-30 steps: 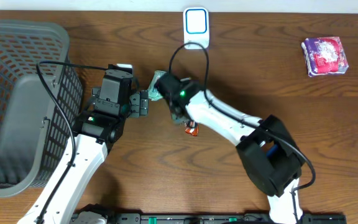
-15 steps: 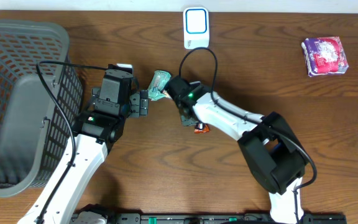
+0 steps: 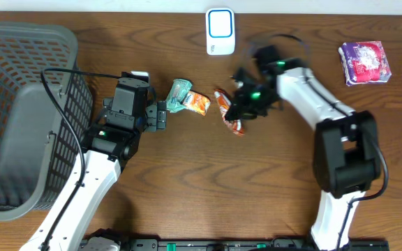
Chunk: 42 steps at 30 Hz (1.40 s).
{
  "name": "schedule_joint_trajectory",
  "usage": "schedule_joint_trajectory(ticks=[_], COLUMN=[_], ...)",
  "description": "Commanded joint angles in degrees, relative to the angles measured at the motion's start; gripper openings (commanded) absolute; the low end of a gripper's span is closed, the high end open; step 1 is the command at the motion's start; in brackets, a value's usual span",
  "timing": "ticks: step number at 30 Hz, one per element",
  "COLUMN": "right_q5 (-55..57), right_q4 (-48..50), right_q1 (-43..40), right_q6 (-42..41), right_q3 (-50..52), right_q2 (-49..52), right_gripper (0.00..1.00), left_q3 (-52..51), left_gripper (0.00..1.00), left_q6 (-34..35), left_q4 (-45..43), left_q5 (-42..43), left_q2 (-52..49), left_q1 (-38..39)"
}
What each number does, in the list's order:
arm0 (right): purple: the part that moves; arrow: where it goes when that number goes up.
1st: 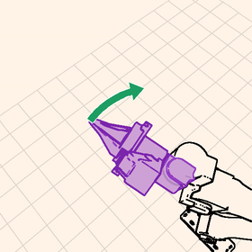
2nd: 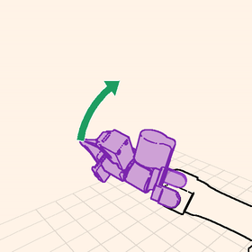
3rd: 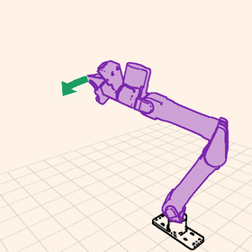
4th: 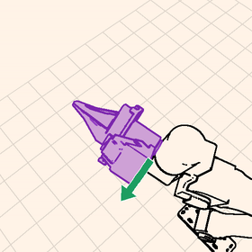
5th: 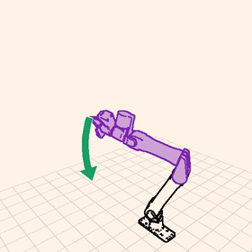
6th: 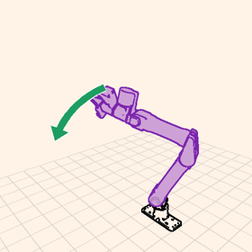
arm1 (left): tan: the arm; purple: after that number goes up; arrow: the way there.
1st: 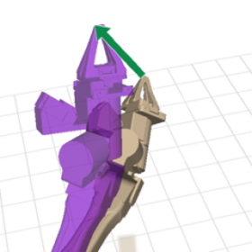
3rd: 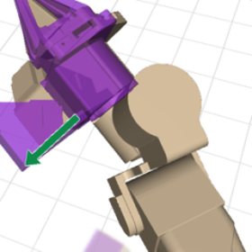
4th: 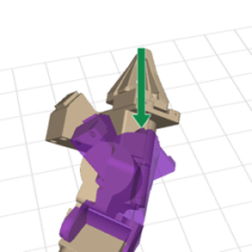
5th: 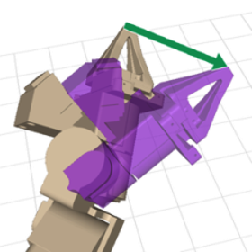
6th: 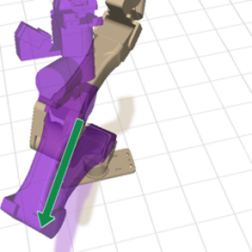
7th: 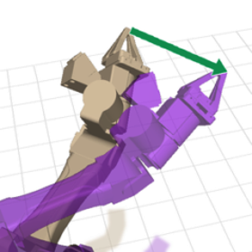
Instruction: Scan the item barcode
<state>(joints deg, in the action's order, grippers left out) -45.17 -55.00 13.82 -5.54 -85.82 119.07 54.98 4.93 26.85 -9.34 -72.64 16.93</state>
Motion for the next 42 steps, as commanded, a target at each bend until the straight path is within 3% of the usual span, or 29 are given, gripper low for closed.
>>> schedule_joint_trajectory(ticks=[1,4,10,13,18,24,29,34,42], right_q5=[-15.54,-3.98,11.61,18.38,24.09,22.67,18.05,10.03,9.42], right_q4=[0.07,-0.50,-7.32,-11.76,-12.28,-9.05,-3.72,0.81,10.08], right_q1=[-5.46,-9.68,-13.27,-10.16,-3.39,0.83,1.11,1.14,1.70], right_q6=[5.09,1.49,2.05,5.22,5.25,5.86,6.08,8.74,7.23], right_q3=[7.30,10.05,3.32,-3.63,-6.29,-3.48,1.09,5.53,14.56], right_q2=[-1.16,-1.16,-2.91,-5.22,-7.08,-4.55,-2.99,-1.73,-1.66], right_gripper=[0.18,0.31,0.38,0.44,0.62,0.60,0.51,0.51,0.49], left_q3=[0.09,0.09,0.09,0.09,0.09,0.09,0.09,0.09,0.09], left_gripper=[0.98,0.98,0.98,0.98,0.98,0.98,0.98,0.97,0.98], left_q6=[0.55,0.55,0.55,0.55,0.55,0.55,0.55,0.55,0.55], left_q4=[0.13,0.13,0.13,0.13,0.13,0.13,0.13,0.13,0.13], left_q5=[-0.15,-0.15,-0.15,-0.15,-0.15,-0.15,-0.15,-0.15,-0.15], left_q2=[-0.02,-0.02,-0.02,-0.02,-0.02,-0.02,-0.02,-0.02,-0.02], left_q1=[-0.15,-0.15,-0.15,-0.15,-0.15,-0.15,-0.15,-0.15,-0.15])
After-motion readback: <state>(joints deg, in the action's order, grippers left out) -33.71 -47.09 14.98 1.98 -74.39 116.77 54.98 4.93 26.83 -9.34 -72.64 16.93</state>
